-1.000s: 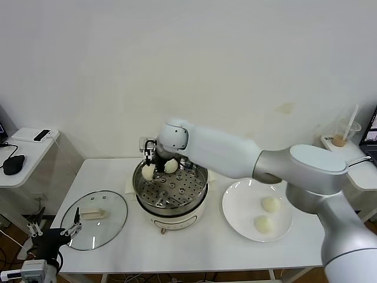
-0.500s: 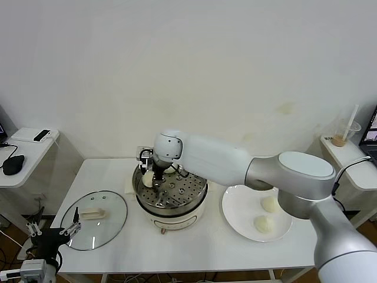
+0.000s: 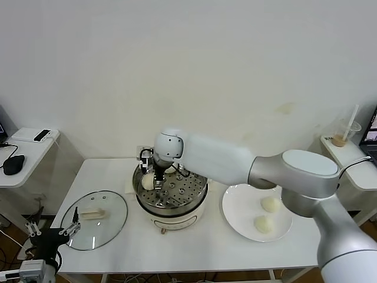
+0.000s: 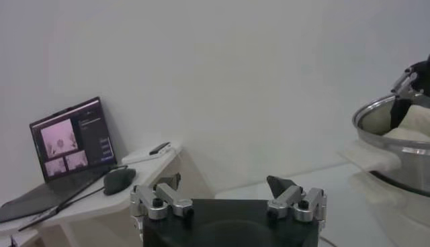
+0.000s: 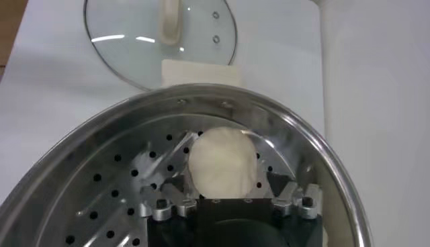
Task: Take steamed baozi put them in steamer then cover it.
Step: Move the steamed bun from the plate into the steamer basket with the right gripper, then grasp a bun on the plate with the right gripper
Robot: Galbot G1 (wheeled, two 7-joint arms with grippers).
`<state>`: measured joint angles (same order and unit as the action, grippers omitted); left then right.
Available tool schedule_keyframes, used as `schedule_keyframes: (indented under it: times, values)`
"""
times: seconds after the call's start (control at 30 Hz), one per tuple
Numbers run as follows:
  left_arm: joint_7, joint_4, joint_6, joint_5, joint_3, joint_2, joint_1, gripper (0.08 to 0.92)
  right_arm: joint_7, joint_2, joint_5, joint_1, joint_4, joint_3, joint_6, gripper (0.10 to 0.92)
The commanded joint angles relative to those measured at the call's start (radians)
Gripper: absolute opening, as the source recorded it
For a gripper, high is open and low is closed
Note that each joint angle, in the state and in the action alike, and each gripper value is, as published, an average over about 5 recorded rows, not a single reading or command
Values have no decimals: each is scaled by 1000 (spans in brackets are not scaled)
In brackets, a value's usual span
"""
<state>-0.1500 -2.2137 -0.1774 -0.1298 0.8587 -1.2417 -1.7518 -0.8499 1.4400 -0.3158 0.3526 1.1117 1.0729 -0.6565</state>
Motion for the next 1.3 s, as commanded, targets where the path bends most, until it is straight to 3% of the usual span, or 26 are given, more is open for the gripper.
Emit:
schedule_keyframes:
  times: [0.03,0.43,0.77,1.03,1.3]
  values:
    - [0,-1,-1,0,1,2,1,823,-140,-112,93,70,84,-8,56,822]
    - [3,2,-4,-1,-9,15,15,823,-280,-559,123,205,378,-29,172,823]
    - [4,-5,-4,8,-22,13,13,823,-328,-961,280,19,568,-109,259,823]
    - [5,-11,-6,33,-44,7,16,823,-315,-1079,431,-403,601,-372,313,823]
    - [6,-12,-6,48,-52,0,7,823,-286,-1056,515,-639,576,-520,334,823]
